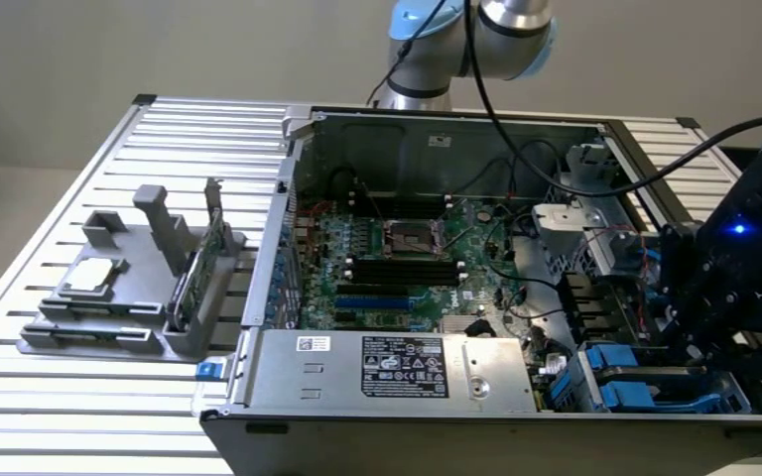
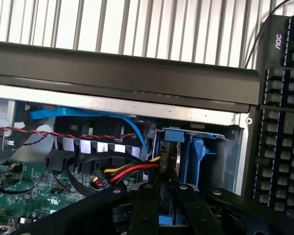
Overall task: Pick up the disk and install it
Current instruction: 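Insert the first disk wire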
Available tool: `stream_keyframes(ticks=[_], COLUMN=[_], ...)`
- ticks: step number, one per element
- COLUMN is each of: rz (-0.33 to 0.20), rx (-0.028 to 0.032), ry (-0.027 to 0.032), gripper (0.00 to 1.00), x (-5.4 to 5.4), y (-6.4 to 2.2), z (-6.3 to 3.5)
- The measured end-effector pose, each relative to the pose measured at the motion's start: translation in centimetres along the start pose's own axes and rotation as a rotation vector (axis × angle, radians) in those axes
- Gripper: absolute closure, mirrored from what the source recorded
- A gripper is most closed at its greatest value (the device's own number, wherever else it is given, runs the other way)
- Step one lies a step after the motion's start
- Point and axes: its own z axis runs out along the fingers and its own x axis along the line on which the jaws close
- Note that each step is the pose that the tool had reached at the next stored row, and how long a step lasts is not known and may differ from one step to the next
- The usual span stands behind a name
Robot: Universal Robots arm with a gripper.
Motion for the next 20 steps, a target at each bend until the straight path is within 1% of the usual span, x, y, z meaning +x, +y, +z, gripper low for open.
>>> stream_keyframes(ticks=[9,16,20], rz=[0.018,0.024,0.027], rx=[-0.0004,-0.0005,0.0000], ry=[-0.0022,-0.0033,-0.0051], gripper=[0.82,0.82,0.82], x=[-0.01,-0.01,-0.02], y=[0.14,0.11,0.10], z=[0.03,0.29,0.38])
